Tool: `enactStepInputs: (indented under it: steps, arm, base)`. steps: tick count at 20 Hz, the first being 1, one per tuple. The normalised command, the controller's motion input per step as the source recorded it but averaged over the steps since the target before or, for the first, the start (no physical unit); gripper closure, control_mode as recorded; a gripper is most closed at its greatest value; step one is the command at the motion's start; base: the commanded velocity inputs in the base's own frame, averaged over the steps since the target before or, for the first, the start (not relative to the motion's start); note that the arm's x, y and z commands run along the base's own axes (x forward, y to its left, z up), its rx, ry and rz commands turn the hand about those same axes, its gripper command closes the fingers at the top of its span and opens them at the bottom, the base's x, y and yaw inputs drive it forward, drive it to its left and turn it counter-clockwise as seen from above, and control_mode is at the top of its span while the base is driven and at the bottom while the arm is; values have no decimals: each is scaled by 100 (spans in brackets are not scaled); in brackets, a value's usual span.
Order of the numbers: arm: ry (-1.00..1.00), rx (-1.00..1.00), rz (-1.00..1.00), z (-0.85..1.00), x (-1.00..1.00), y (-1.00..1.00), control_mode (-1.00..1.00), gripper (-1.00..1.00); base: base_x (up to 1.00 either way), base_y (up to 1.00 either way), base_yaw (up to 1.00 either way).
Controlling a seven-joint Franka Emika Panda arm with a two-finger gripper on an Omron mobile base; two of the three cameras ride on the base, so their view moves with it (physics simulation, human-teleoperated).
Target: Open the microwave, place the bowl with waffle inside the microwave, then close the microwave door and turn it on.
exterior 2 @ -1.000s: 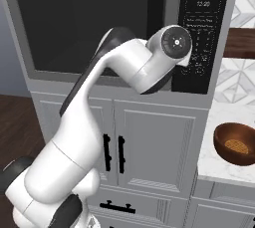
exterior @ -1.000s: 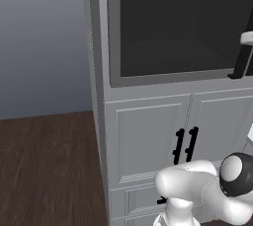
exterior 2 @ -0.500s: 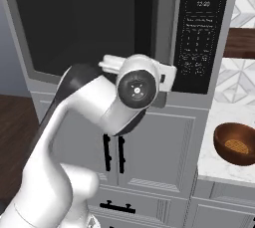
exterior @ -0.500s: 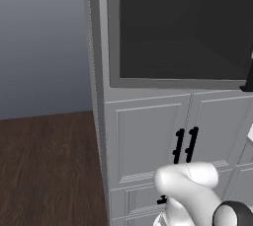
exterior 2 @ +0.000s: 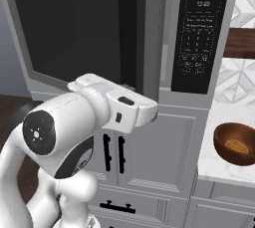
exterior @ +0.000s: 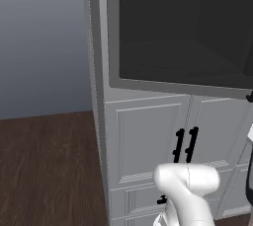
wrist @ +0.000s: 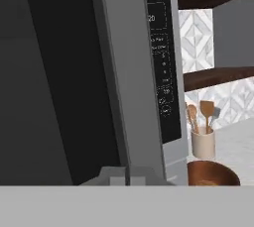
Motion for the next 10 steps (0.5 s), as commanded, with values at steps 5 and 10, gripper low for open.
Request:
enactStepInputs:
  steps: [5,10]
  arm:
    - [1,-9,-27,0,-100,21,-100,100]
    - [0,-7,-17,2,-95,13,-100,100]
  base:
    - [0,0,0]
    - [0,0,0]
